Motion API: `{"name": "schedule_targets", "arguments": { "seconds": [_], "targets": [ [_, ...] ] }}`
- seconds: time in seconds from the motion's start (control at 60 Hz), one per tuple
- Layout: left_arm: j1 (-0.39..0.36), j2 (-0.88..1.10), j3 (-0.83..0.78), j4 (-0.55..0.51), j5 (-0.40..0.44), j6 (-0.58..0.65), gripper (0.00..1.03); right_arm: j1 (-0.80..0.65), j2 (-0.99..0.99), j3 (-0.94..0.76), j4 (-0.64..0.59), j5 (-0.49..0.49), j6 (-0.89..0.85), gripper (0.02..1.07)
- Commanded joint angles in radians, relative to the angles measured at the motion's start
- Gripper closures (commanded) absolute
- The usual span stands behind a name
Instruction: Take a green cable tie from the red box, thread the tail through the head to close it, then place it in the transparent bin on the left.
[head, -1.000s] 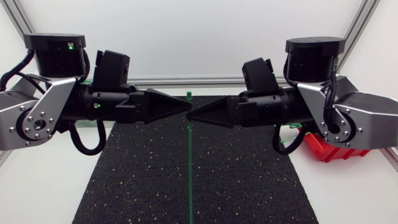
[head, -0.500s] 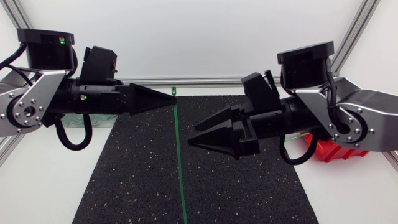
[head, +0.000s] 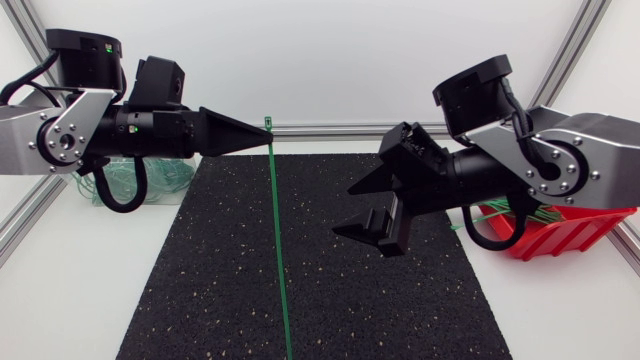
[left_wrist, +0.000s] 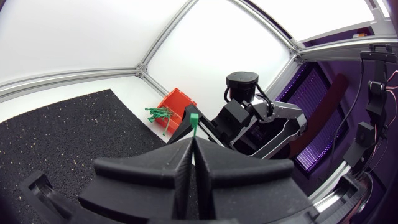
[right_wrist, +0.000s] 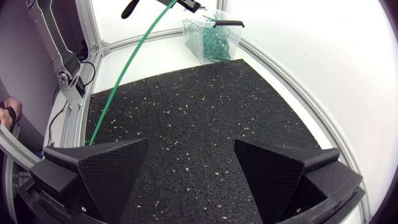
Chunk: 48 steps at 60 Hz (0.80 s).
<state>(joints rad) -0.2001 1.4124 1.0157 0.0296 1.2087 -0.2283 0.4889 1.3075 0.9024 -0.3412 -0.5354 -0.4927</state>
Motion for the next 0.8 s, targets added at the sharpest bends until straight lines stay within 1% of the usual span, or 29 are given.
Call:
{"name": "schedule_targets", "arguments": {
  "seconds": [0.0, 0.067, 0.133, 0.2, 0.233, 0.267, 0.3, 0.367, 0.433, 0.467, 0.567, 0.617, 0.65, 0.717, 0.75, 0.783],
  "targets": [
    [0.025, 0.023, 0.044, -0.003, 0.025, 0.014, 0.99, -0.004, 0.001, 0.012, 0.008, 0.014, -0.078, 0.05],
    [0.044, 0.036, 0.05, -0.005, 0.038, 0.014, 0.99, -0.006, 0.001, 0.021, 0.007, 0.028, -0.126, 0.05],
    [0.062, 0.048, 0.057, -0.008, 0.048, 0.014, 0.99, 0.008, 0.007, 0.01, 0.022, 0.051, -0.221, 0.05],
    [0.08, 0.062, 0.066, -0.016, 0.061, 0.014, 0.99, 0.023, 0.044, 0.012, 0.013, 0.049, -0.325, 0.06],
    [0.091, 0.068, 0.067, -0.016, 0.069, 0.014, 1.0, 0.028, 0.061, 0.01, -0.002, 0.049, -0.405, 0.06],
    [0.099, 0.072, 0.067, -0.014, 0.075, 0.014, 1.0, 0.03, 0.065, 0.0, 0.008, 0.06, -0.468, 0.06],
    [0.107, 0.077, 0.069, -0.016, 0.08, 0.014, 1.0, 0.034, 0.065, -0.016, 0.054, 0.063, -0.506, 0.06],
    [0.12, 0.088, 0.077, -0.016, 0.086, 0.015, 1.0, 0.042, 0.064, -0.065, 0.194, 0.083, -0.583, 0.06],
    [0.133, 0.105, 0.086, -0.016, 0.098, 0.015, 1.0, 0.043, 0.053, -0.115, 0.311, 0.086, -0.713, 0.06],
    [0.137, 0.115, 0.09, -0.016, 0.101, 0.015, 0.99, 0.046, 0.053, -0.132, 0.373, 0.101, -0.751, 0.06],
    [0.151, 0.145, 0.104, -0.019, 0.117, 0.017, 1.0, 0.071, 0.049, -0.135, 0.401, 0.124, -0.891, 0.06],
    [0.159, 0.157, 0.112, -0.02, 0.123, 0.017, 1.0, 0.083, 0.041, -0.142, 0.427, 0.129, -0.92, 0.06],
    [0.162, 0.16, 0.116, -0.02, 0.126, 0.017, 1.0, 0.094, 0.033, -0.16, 0.478, 0.13, -0.928, 0.06],
    [0.168, 0.172, 0.124, -0.025, 0.132, 0.017, 1.0, 0.116, 0.016, -0.224, 0.663, 0.129, -0.96, 0.06],
    [0.172, 0.18, 0.13, -0.028, 0.138, 0.017, 1.0, 0.125, 0.015, -0.244, 0.719, 0.127, -0.983, 0.06],
    [0.174, 0.188, 0.133, -0.037, 0.147, 0.017, 1.0, 0.143, 0.018, -0.26, 0.742, 0.132, -1.029, 0.06]
  ]
}}
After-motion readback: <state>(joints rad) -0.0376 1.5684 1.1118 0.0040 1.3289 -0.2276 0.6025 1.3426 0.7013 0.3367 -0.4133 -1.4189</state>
